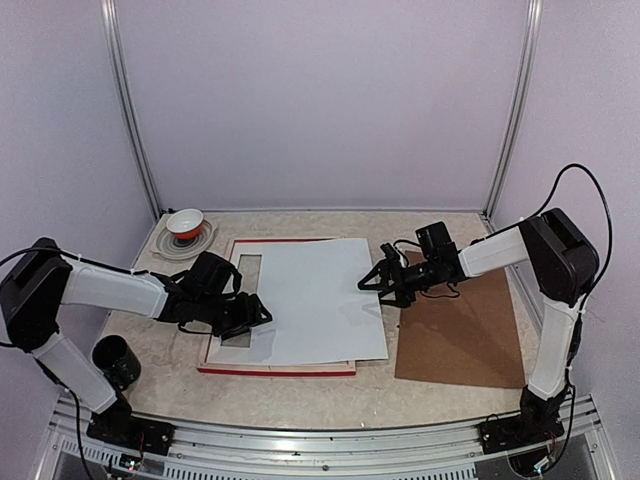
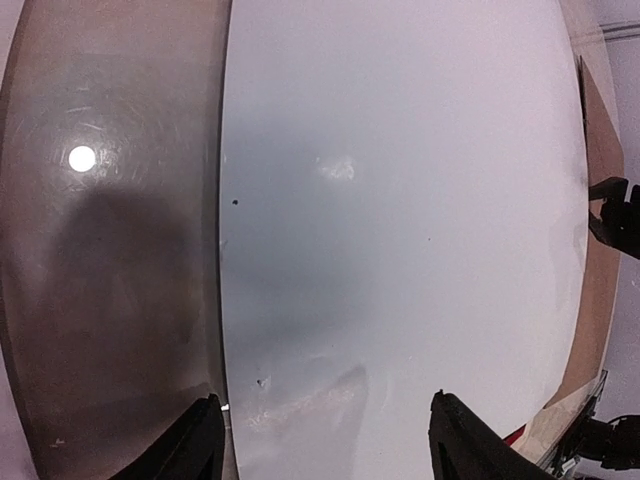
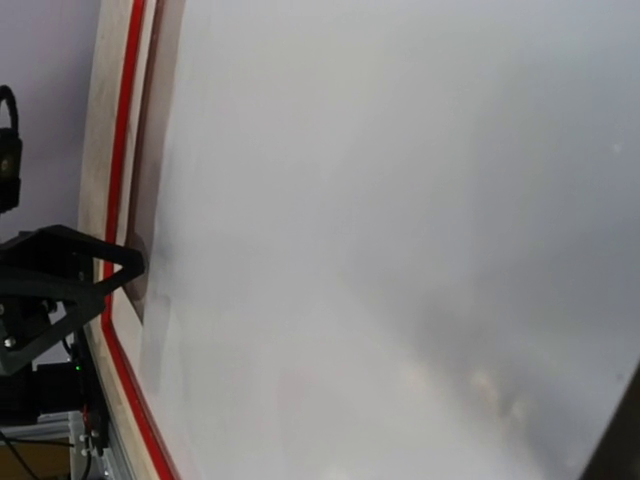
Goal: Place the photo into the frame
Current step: Position the photo on the mat board.
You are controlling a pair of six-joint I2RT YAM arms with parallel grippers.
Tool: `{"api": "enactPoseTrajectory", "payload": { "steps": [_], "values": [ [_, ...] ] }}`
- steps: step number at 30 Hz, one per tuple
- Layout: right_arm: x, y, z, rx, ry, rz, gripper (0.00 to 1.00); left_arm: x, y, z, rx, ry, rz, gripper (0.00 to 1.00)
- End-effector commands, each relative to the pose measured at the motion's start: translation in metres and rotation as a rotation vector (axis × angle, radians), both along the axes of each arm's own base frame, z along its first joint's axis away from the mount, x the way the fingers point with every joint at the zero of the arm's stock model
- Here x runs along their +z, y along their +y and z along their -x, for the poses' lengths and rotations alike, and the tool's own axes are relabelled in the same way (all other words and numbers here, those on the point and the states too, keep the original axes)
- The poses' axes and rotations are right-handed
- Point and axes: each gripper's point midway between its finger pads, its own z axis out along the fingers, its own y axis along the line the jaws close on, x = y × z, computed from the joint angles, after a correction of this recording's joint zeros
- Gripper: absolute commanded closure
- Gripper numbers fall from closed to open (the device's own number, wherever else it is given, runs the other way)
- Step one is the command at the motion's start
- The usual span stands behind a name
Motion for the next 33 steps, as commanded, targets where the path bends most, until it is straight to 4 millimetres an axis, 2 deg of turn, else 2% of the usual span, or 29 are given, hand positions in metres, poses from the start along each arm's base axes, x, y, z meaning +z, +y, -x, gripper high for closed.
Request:
{"api": "enactPoseTrajectory", "payload": {
  "steps": [1,9,14,18,21,26,33],
  "values": [
    [-0.003,-0.001,-0.001,0.002,-0.005,-0.001,0.08,0.015,-0.002,-0.006,0.001,-0.048,0.06,0.3],
    [-0.01,-0.01,-0.014,-0.041,-0.042,0.102,0.07,0.007,0.003,-0.007,0.017,-0.029,0.028,0.3],
    [-0.013,-0.008,-0.011,-0.03,-0.016,0.088,0.07,0.0,0.002,-0.006,0.013,-0.01,0.018,0.31],
    [0.003,-0.001,-0.004,0.0,-0.03,-0.013,0.09,-0.003,0.002,-0.004,0.008,-0.001,0.017,0.31],
    [0.016,0.0,0.001,0.01,-0.028,-0.095,0.14,-0.003,0.003,-0.004,0.009,-0.003,0.015,0.3],
    [0.022,0.0,0.006,0.02,-0.001,-0.198,0.22,-0.001,0.002,-0.004,0.006,-0.008,0.018,0.3],
    [0.025,0.001,0.007,0.019,0.019,-0.27,0.43,-0.002,0.002,-0.003,0.003,-0.008,0.018,0.3]
  ]
}}
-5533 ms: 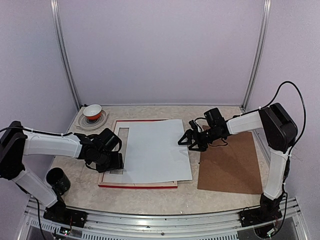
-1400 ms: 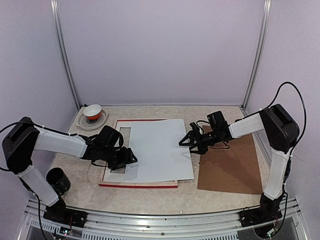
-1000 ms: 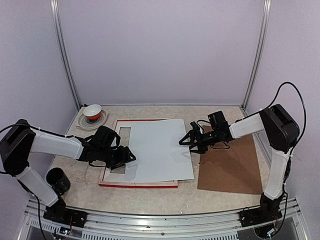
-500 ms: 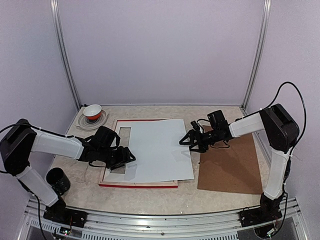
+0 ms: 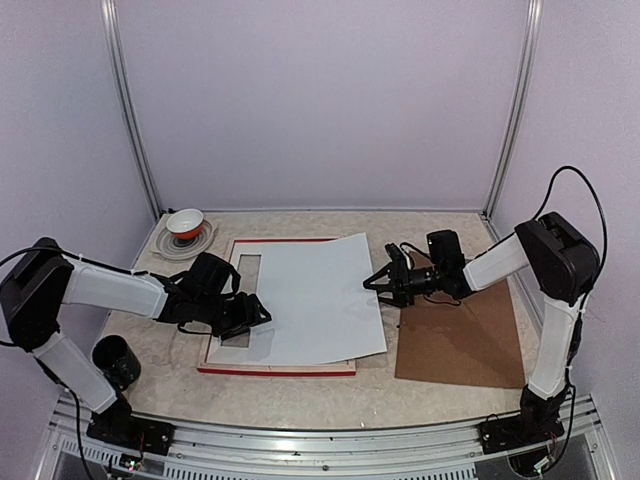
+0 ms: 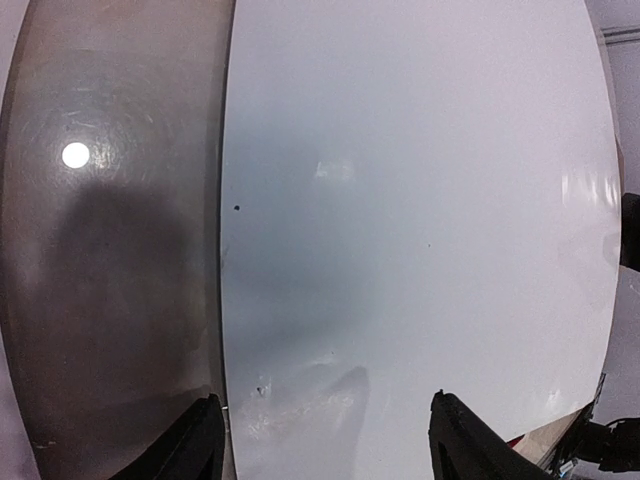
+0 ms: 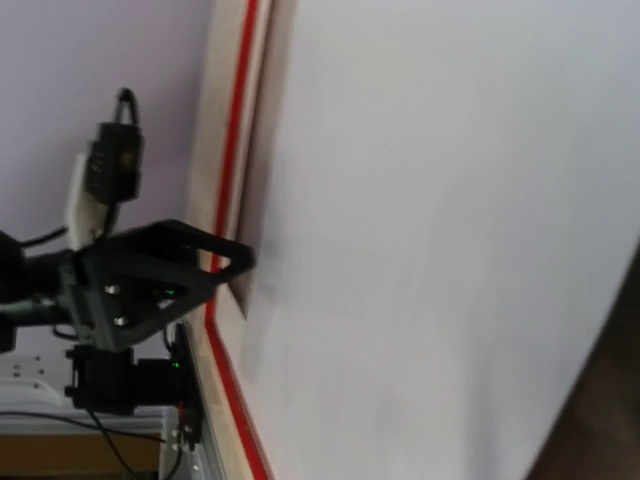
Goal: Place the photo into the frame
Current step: Position the photo on the mat board.
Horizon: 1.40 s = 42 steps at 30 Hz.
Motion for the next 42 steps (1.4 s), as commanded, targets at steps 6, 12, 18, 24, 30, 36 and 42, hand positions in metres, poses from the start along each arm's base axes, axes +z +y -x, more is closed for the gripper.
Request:
{"api": "enactPoseTrajectory", "payload": {
  "steps": [6,12,18,24,30,36,42],
  "values": [
    [-0.009,0.0,-0.008,-0.009,0.03,-0.005,0.49,0.001,-0.002,-0.002,-0.008,-0.011,0.01,0.3],
    [-0.016,0.001,-0.012,-0.012,0.047,0.01,0.6,0.0,-0.002,-0.002,-0.011,-0.005,0.01,0.31],
    [-0.022,0.002,-0.013,-0.01,0.067,0.017,0.72,0.001,-0.003,-0.002,-0.01,-0.007,0.014,0.31],
    [-0.022,0.002,-0.012,-0.007,0.077,0.015,1.0,0.006,-0.001,-0.005,-0.005,-0.017,0.019,0.3],
    [-0.002,-0.003,-0.013,-0.006,0.055,-0.04,1.0,0.017,0.005,-0.014,0.016,-0.053,0.022,0.3],
    [0.024,-0.015,-0.015,-0.016,0.044,-0.124,1.0,0.015,0.006,-0.014,0.016,-0.045,0.024,0.3],
    [0.026,-0.02,-0.013,-0.024,0.062,-0.161,1.0,0.012,0.001,-0.015,0.004,-0.038,0.038,0.3]
  ]
}}
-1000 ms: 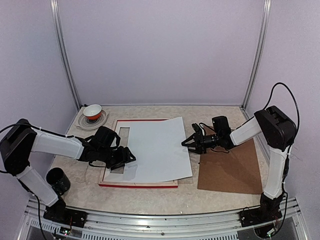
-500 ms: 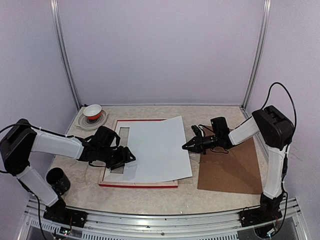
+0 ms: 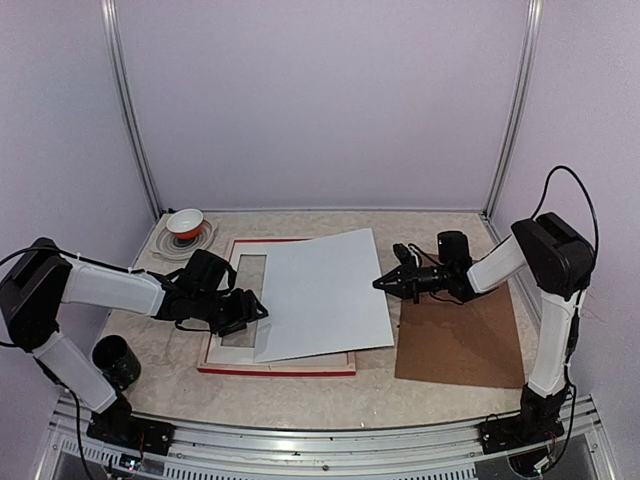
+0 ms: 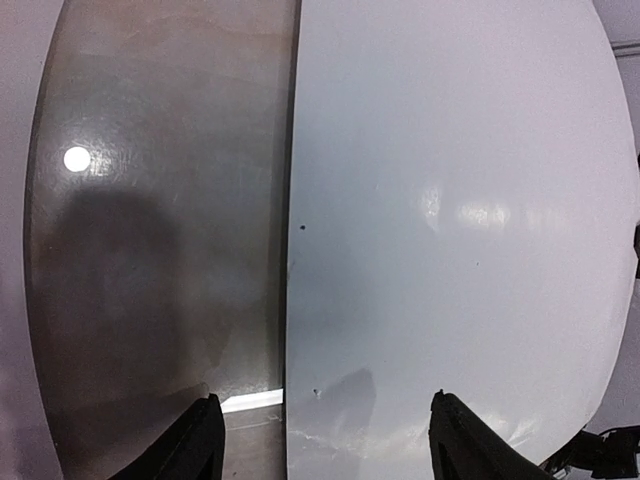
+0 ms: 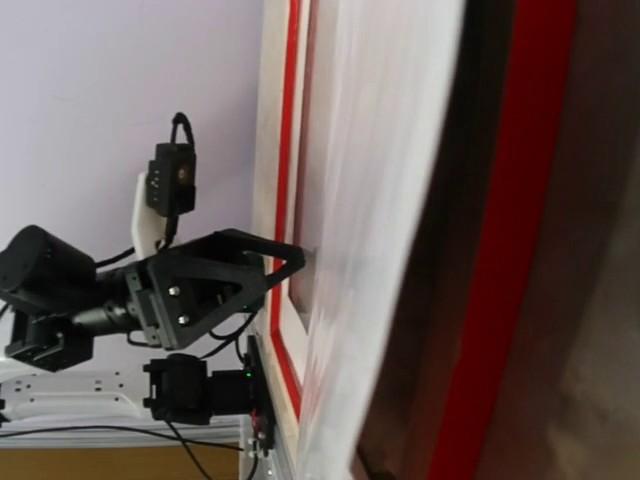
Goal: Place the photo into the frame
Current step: Position the photo on the mat board.
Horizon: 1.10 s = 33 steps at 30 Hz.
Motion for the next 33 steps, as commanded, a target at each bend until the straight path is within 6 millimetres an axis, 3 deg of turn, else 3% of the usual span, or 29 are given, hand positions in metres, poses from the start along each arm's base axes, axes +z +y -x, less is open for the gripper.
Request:
{"api": "enactPoseTrajectory", "payload": {
  "steps": [1,4,10,20,33],
  "values": [
    [0.017,-0.007,-0.002,-0.012,-0.035,-0.043,1.0,0.008,-0.007,-0.007,-0.021,-0.031,0.031,0.3],
    [0.004,-0.017,-0.003,-0.039,0.001,-0.02,1.0,0.008,-0.011,-0.008,-0.029,-0.033,0.046,0.3],
    [0.007,-0.035,-0.003,-0.091,0.041,-0.047,1.0,0.009,-0.019,-0.01,-0.046,-0.032,0.075,0.3],
    [0.013,-0.037,0.004,-0.09,0.094,-0.095,1.0,0.013,-0.037,-0.015,-0.079,-0.041,0.107,0.3],
    [0.049,-0.036,0.001,-0.096,0.077,-0.199,1.0,0.015,-0.046,-0.015,-0.096,-0.045,0.129,0.3]
  ]
}}
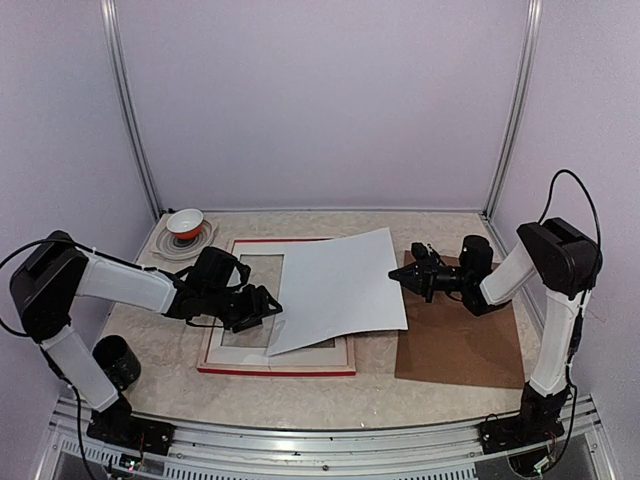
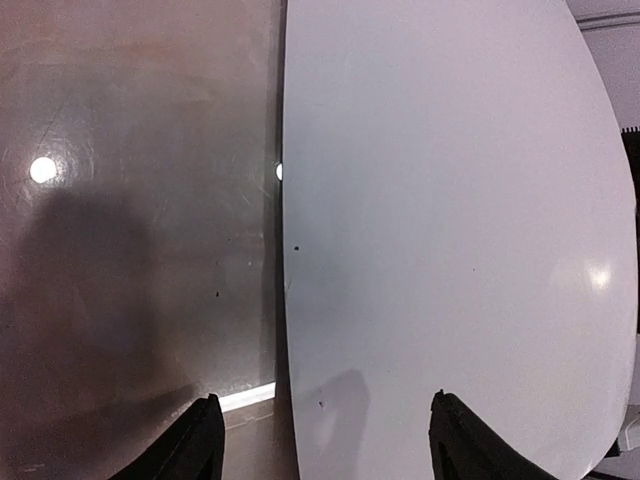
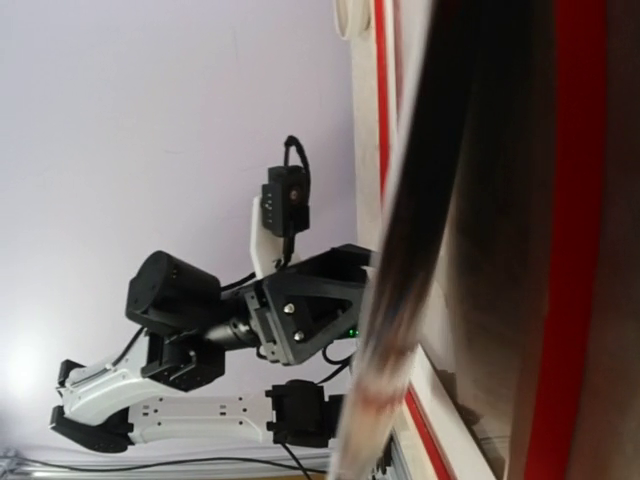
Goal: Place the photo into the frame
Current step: Position the photo on the mat board.
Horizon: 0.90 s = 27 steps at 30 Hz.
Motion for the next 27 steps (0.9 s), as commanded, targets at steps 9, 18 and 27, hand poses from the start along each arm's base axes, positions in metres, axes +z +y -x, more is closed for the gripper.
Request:
{"api": "enactPoseTrajectory", "payload": {
  "steps": [9,18,27],
  "values": [
    [0.022,-0.005,-0.003,-0.011,-0.038,-0.013,1.0,0.013,-0.021,-0.007,-0.038,-0.029,0.064,0.3],
    [0.038,-0.006,-0.005,-0.039,-0.028,-0.098,1.0,0.014,-0.025,-0.004,-0.056,-0.024,0.071,0.3],
    [0.042,-0.004,-0.009,-0.043,-0.025,-0.118,1.0,0.014,-0.026,0.001,-0.074,-0.013,0.089,0.27]
  ]
}}
